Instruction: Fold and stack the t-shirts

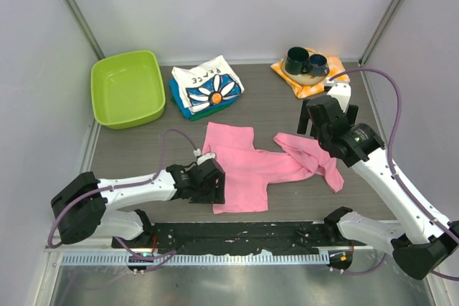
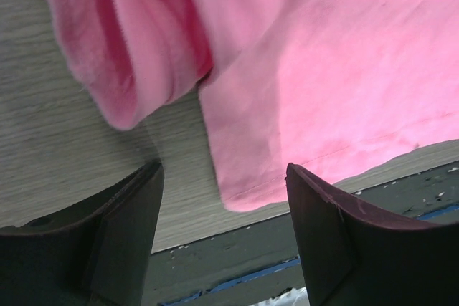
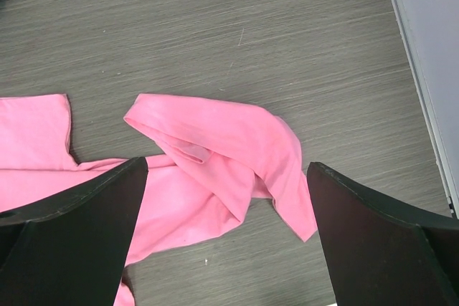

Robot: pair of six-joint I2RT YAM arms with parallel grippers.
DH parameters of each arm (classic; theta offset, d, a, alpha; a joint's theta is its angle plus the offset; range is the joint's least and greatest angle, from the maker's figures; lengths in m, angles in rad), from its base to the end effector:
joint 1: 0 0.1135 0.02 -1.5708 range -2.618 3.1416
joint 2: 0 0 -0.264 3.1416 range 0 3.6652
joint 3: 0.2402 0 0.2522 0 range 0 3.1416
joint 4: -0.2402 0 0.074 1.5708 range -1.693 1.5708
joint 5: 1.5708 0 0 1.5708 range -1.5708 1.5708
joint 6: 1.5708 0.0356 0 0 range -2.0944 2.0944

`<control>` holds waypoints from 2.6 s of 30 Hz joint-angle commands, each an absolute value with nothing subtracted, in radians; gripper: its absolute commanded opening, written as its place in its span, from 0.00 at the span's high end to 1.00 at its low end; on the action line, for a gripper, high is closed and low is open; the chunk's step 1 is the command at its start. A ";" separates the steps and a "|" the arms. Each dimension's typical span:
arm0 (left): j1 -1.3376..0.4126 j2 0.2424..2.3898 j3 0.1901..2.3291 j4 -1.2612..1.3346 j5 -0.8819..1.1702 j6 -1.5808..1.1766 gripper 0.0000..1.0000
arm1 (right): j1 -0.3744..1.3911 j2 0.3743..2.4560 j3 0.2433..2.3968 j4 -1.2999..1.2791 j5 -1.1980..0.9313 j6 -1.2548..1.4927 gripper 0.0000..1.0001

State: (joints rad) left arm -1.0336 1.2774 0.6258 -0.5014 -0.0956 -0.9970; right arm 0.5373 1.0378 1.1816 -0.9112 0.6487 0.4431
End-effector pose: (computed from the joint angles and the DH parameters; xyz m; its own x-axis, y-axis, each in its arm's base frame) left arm 0.1151 -0.1866 0.1653 -0.9555 -0.0295 -0.2935 0.0607 0.9541 -0.2934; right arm 0.1771 0.0805 0.3643 -0.5535 0.0679 -0.8300 0.2247 0.9719 -0.0704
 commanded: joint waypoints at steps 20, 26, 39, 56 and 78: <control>-1.246 1.370 0.589 -0.405 -0.132 -1.147 0.46 | 0.538 0.979 1.131 -0.865 0.643 0.448 0.00; -1.258 1.370 0.558 -0.402 -0.169 -1.167 0.88 | 0.538 0.963 1.124 -0.871 0.634 0.453 0.00; -1.198 1.183 0.980 -0.794 -0.397 -0.931 1.00 | 0.538 0.979 1.075 -0.831 0.571 0.442 0.00; -0.876 0.851 1.177 -1.123 -0.509 -0.742 1.00 | 0.538 1.071 1.022 -0.775 0.505 0.433 0.03; -0.876 0.758 1.046 -1.089 -0.463 -0.750 1.00 | 0.560 1.624 1.210 -0.548 0.514 0.500 0.19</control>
State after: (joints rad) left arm -0.8810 0.7734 1.0534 -1.1259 -0.4667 -0.7567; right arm 0.5549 1.5101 1.0904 -0.6342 0.5106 0.4793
